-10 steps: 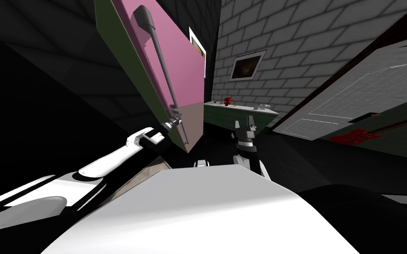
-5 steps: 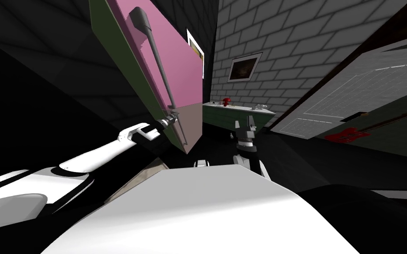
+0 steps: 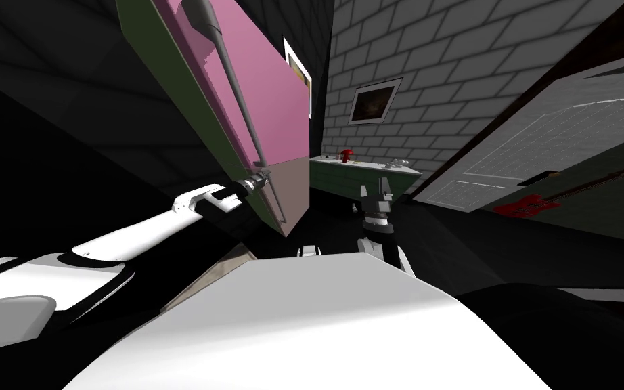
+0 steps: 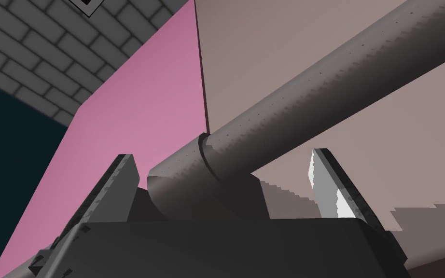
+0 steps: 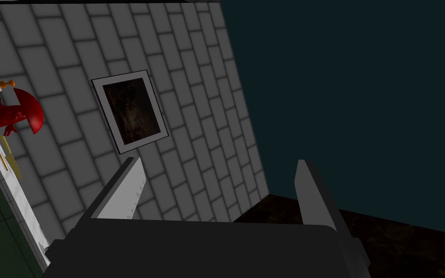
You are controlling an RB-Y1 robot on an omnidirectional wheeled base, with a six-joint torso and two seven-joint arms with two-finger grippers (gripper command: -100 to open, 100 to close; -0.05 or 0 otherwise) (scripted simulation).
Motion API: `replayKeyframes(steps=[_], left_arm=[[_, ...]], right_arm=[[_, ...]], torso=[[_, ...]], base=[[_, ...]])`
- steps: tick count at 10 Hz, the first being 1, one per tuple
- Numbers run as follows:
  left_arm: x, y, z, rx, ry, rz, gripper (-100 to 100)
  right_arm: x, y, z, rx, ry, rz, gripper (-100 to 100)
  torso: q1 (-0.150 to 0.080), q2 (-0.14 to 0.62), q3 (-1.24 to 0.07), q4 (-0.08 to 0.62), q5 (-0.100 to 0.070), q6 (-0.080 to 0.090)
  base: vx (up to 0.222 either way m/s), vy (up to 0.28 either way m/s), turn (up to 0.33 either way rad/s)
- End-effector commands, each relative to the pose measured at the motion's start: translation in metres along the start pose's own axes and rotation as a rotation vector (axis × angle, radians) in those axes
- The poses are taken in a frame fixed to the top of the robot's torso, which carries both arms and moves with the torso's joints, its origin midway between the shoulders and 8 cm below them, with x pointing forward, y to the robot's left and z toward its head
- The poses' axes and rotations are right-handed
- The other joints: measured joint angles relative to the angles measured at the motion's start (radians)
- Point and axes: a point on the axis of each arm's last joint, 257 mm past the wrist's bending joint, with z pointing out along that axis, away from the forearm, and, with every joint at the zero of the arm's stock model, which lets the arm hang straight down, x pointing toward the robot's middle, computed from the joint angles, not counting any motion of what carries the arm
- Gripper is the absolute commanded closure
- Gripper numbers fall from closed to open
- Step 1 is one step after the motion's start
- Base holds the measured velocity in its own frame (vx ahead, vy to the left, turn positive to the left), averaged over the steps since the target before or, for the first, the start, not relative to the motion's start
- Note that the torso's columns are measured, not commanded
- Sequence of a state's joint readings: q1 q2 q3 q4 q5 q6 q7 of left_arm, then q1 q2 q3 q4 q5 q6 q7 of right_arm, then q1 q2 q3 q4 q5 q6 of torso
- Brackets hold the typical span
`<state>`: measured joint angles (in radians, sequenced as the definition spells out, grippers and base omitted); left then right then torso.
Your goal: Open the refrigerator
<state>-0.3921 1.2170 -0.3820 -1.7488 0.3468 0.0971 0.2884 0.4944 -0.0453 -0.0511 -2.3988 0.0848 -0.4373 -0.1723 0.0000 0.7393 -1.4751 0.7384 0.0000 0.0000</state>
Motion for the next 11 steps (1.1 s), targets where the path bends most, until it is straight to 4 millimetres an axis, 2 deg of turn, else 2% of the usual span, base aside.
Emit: replayKeyframes(steps=[1,2,3,5,6,7,8,9,10,11], left_arm=[[-0.011,-0.008,0.014,0.022,-0.035,0.026,100],[-0.013,-0.013,0.02,0.035,-0.047,0.008,100],[-0.02,-0.002,0.022,0.017,-0.063,-0.002,100],[-0.025,-0.013,0.04,0.042,-0.093,0.007,100],[-0.029,-0.011,0.045,0.039,-0.107,-0.008,100],[-0.036,0.002,0.044,0.014,-0.121,-0.011,100],[-0.036,-0.012,0.058,0.038,-0.134,0.014,100],[-0.038,-0.015,0.066,0.044,-0.145,-0.007,100],[-0.043,0.0,0.068,0.017,-0.16,-0.021,100],[-0.047,-0.012,0.082,0.029,-0.178,0.007,100]], right_arm=[[0.0,0.0,0.0,0.0,0.0,0.0,0],[0.0,0.0,0.0,0.0,0.0,0.0,0],[0.0,0.0,0.0,0.0,0.0,0.0,0],[0.0,0.0,0.0,0.0,0.0,0.0,0],[0.0,0.0,0.0,0.0,0.0,0.0,0],[0.0,0.0,0.0,0.0,0.0,0.0,0],[0.0,0.0,0.0,0.0,0.0,0.0,0],[0.0,0.0,0.0,0.0,0.0,0.0,0],[0.0,0.0,0.0,0.0,0.0,0.0,0],[0.0,0.0,0.0,0.0,0.0,0.0,0]], torso=[[0.001,0.0,0.0,-0.001,0.001,-0.001],[-0.003,0.002,0.001,0.001,0.0,-0.003],[-0.005,0.004,0.002,0.003,-0.002,0.001],[-0.003,0.003,0.001,0.004,-0.002,0.0],[-0.003,0.004,0.002,0.005,-0.003,0.001],[-0.002,0.001,0.001,0.004,-0.002,0.003],[0.001,-0.003,-0.002,0.002,-0.001,0.002],[-0.004,0.0,0.0,0.002,-0.001,-0.001],[-0.006,0.001,0.001,0.003,-0.003,0.002],[-0.003,-0.002,-0.002,0.003,-0.003,0.004]], base=[[-0.05,-0.115,0.197],[-0.066,-0.159,0.127],[-0.048,-0.075,-0.01],[-0.081,-0.114,0.126],[-0.045,-0.052,0.003],[-0.016,-0.012,-0.04],[-0.066,-0.104,0.175],[-0.072,-0.139,0.147],[-0.042,-0.067,0.01],[-0.098,-0.108,0.12]])
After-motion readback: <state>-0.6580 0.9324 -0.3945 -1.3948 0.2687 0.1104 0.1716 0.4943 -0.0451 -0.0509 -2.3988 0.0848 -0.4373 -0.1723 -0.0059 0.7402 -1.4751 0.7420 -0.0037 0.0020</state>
